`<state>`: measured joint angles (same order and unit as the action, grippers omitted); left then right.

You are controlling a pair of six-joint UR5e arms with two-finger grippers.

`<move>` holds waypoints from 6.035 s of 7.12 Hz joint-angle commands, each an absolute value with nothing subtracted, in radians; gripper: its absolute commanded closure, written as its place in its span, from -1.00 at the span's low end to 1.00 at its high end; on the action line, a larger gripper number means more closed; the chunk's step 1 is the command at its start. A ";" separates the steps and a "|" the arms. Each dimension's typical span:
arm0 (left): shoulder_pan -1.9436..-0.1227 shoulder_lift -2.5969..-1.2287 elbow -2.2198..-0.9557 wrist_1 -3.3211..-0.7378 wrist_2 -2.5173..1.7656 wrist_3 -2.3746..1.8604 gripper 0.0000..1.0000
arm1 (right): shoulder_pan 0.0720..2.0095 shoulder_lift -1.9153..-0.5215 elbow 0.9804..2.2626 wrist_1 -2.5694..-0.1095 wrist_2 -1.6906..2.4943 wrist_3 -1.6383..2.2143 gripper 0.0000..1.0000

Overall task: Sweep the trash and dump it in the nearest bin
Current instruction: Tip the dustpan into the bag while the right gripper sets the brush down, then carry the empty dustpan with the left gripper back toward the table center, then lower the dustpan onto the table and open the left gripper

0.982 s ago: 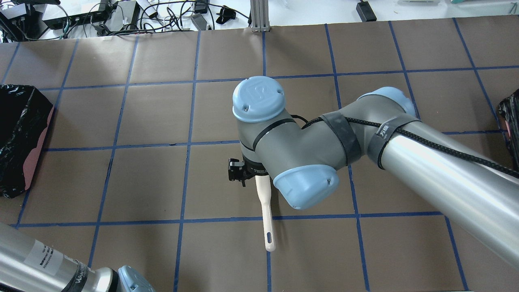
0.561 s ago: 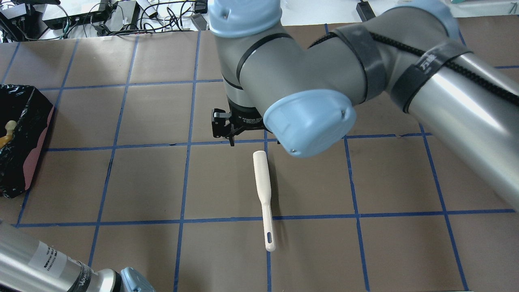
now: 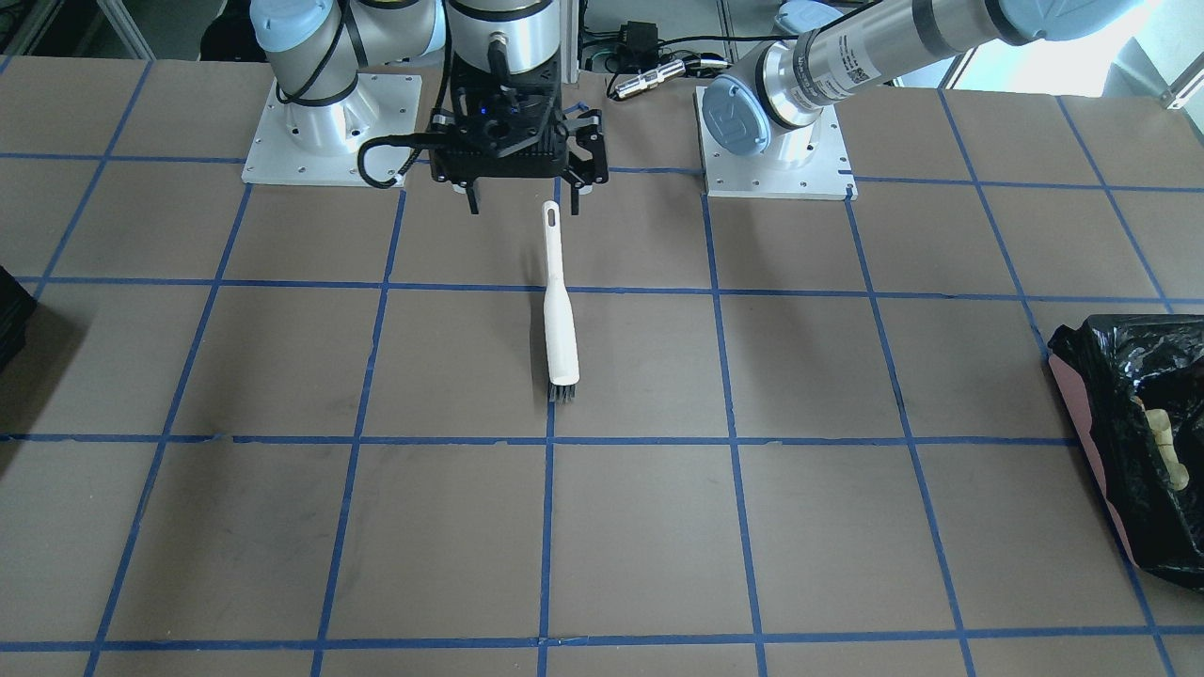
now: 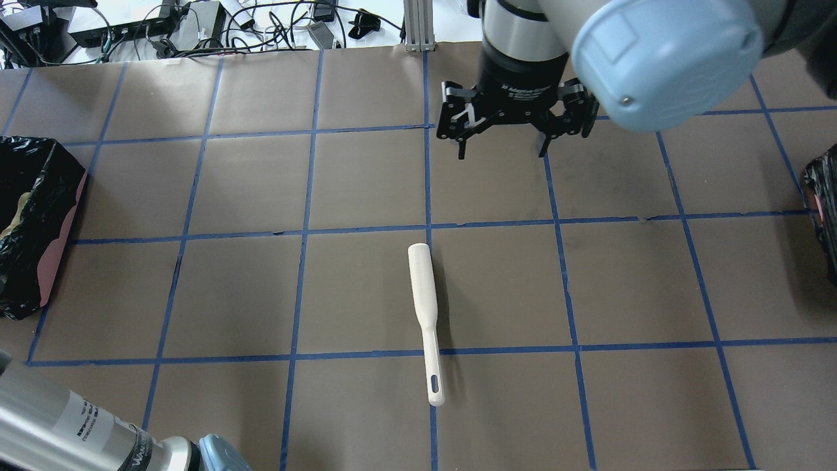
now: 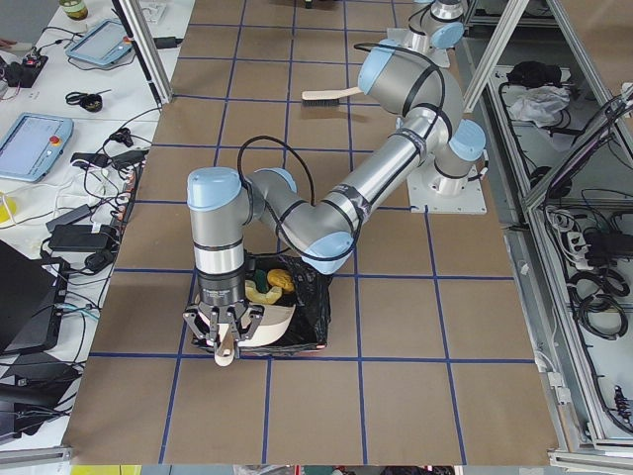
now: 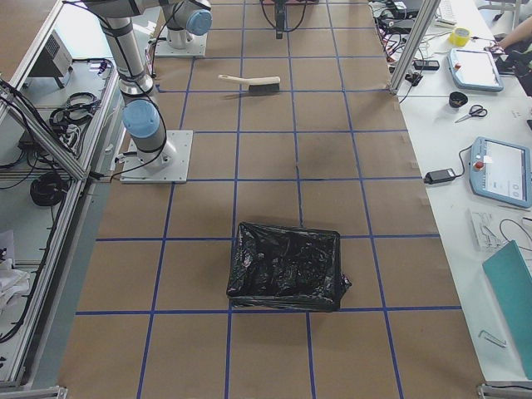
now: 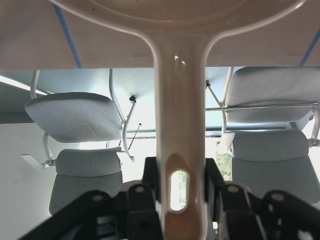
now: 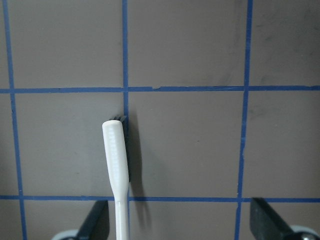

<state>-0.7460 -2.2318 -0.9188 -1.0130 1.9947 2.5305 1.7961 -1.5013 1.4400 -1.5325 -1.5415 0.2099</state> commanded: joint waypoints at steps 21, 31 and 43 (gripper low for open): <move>-1.506 -1.977 -1.328 -1.533 1.623 0.357 1.00 | 1.551 -1.664 1.671 -1.680 -1.589 0.043 -1.00; -1.779 -2.100 -1.355 -1.366 1.451 -0.061 1.00 | 1.551 -1.631 1.672 -1.680 -1.595 0.038 -1.00; -1.868 -2.135 -1.373 -1.358 1.394 -0.184 0.95 | 1.551 -1.632 1.672 -1.680 -1.597 0.038 -1.00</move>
<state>-1.8662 -2.1344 -1.3631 -1.3581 1.3945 -0.1841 1.5509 -1.6308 1.6721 -1.6797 -1.5969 0.0384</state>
